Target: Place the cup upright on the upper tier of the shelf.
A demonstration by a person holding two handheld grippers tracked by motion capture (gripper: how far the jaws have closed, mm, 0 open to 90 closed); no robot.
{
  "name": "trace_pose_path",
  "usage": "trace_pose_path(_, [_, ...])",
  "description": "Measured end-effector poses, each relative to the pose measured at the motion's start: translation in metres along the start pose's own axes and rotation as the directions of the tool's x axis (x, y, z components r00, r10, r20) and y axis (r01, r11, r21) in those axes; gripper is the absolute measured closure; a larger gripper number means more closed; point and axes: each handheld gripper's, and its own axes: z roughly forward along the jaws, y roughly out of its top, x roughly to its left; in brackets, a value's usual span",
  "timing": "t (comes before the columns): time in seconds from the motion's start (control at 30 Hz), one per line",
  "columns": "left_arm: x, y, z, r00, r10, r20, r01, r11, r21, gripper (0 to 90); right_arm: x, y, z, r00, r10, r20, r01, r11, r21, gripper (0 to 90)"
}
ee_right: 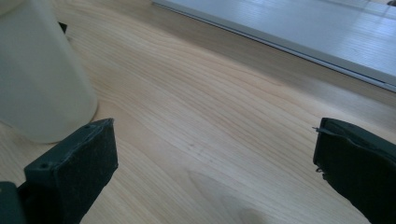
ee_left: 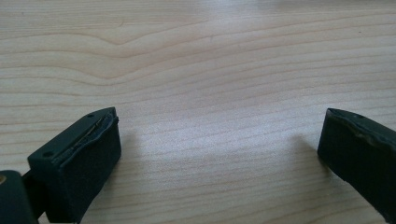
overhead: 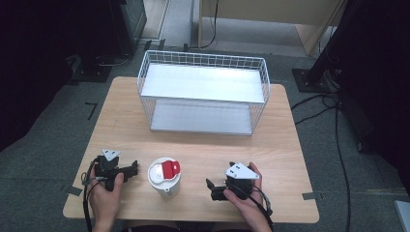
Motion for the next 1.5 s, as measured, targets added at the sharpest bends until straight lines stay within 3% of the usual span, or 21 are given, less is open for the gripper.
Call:
trace_pose_path(0.8, [0.0, 0.0, 0.0, 1.0, 0.0, 0.0, 0.0, 1.0, 0.0, 0.0, 0.036, 0.004, 0.017, 0.9938, -0.045, -0.102, 0.044, 0.999, -0.008, 0.0])
trace_pose_path(0.93, [0.0, 0.0, 0.0, 1.0, 0.0, 0.0, 0.0, 1.0, 0.0, 0.0, 0.046, 0.002, 0.023, 0.988, -0.073, -0.136, 0.073, 0.9973, -0.005, 0.0])
trace_pose_path(1.23, [0.0, 0.0, 0.0, 1.0, 0.001, 0.0, -0.001, 1.0, 0.0, 0.0, 0.06, 0.003, 0.032, 0.9788, -0.057, -0.197, 0.056, 0.9984, -0.011, 0.4])
trace_pose_path(1.5, [0.0, 0.0, 0.0, 1.0, 0.0, 0.0, 0.0, 1.0, 0.0, 0.0, 0.076, 0.008, 0.039, 0.9624, -0.071, -0.262, 0.063, 0.9973, -0.038, 2.5])
